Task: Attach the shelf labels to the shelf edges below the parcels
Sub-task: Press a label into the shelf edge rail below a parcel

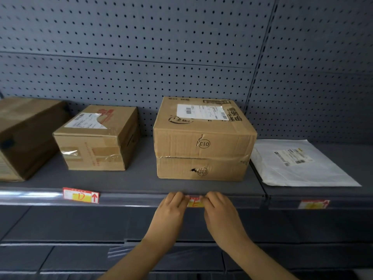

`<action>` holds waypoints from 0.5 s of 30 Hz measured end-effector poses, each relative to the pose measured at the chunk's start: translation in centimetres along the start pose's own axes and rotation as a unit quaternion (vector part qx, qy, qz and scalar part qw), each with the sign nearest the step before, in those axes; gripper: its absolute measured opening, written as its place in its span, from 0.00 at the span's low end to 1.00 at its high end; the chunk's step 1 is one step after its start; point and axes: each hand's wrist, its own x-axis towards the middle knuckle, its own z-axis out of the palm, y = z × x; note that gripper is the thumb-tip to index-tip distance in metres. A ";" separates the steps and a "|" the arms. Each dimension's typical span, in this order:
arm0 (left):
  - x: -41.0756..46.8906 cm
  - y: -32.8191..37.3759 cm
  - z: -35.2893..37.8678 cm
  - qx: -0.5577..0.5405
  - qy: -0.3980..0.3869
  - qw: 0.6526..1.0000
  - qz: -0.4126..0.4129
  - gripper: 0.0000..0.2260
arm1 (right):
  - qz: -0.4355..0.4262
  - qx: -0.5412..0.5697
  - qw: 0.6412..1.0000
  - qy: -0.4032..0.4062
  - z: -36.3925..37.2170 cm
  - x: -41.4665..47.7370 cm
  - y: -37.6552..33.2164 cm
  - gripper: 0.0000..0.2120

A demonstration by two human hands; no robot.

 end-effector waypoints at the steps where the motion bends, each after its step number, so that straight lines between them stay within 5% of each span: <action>1: 0.0 0.0 -0.2 0.003 -0.010 1.000 -0.002 0.19 | 0.004 -0.001 1.000 -0.008 -0.2 0.1 0.0 0.15; 6: -0.4 -0.5 -2.0 0.002 -0.029 0.999 -0.029 0.23 | 0.017 0.030 0.999 -0.016 -1.0 0.5 -0.6 0.16; 15: -5.1 -7.5 -9.1 0.072 0.013 0.989 -0.129 0.16 | -0.058 0.120 0.991 -0.017 1.4 4.4 -7.8 0.13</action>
